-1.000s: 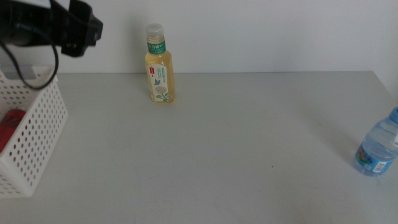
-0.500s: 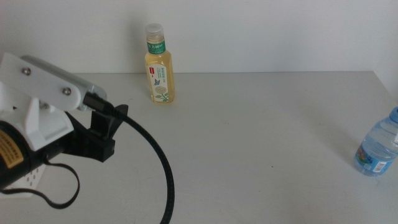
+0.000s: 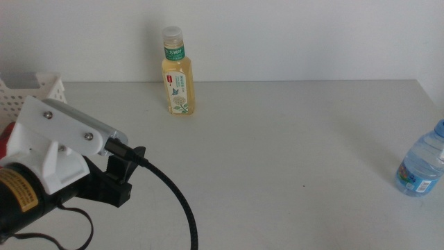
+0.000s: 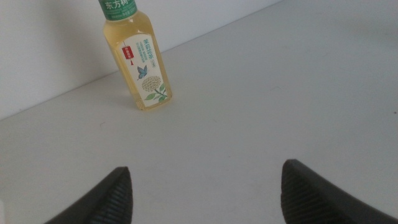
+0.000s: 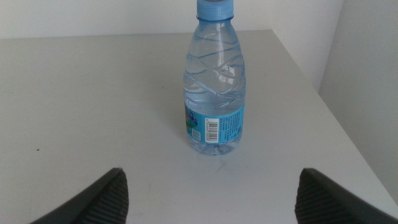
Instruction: Use arms to grab the bottles and put them into the dustbin to the left of the table.
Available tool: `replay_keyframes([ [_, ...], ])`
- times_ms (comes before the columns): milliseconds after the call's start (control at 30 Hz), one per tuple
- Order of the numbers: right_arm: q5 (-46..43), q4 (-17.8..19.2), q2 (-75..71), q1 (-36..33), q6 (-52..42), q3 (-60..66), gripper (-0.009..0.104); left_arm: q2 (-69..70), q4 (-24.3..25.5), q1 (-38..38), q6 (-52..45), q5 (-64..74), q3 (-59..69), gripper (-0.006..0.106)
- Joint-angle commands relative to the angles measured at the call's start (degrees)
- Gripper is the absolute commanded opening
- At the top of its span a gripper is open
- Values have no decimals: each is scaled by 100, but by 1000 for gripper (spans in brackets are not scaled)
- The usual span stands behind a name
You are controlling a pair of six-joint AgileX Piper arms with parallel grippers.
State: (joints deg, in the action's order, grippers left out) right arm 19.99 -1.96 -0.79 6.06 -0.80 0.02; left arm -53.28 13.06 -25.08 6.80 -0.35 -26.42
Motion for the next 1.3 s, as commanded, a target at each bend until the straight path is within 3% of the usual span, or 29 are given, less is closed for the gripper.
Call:
replay_keyframes([
  [0, -446, 50, -120, 19, -70, -144, 75, -130, -116, 24, 90, -590, -153, 79],
  [200, -446, 50, -120, 19, -70, -144, 75, -1141, -495, 341, 90, -1850, -183, 79],
  [367, -446, 50, -120, 19, -70, -144, 75, -1960, -514, 593, 90, -2897, -328, 79],
  [600, -446, 50, -120, 19, -70, -144, 75, -3236, -523, 818, 83, -3307, -1234, 80],
  [833, -446, 50, -120, 19, -70, -144, 75, -4337, -533, 919, 83, -3609, -2163, 94],
  [1267, -446, 50, -120, 19, -70, -144, 75, -5932, -540, 1056, 261, -3580, -3990, 94],
])
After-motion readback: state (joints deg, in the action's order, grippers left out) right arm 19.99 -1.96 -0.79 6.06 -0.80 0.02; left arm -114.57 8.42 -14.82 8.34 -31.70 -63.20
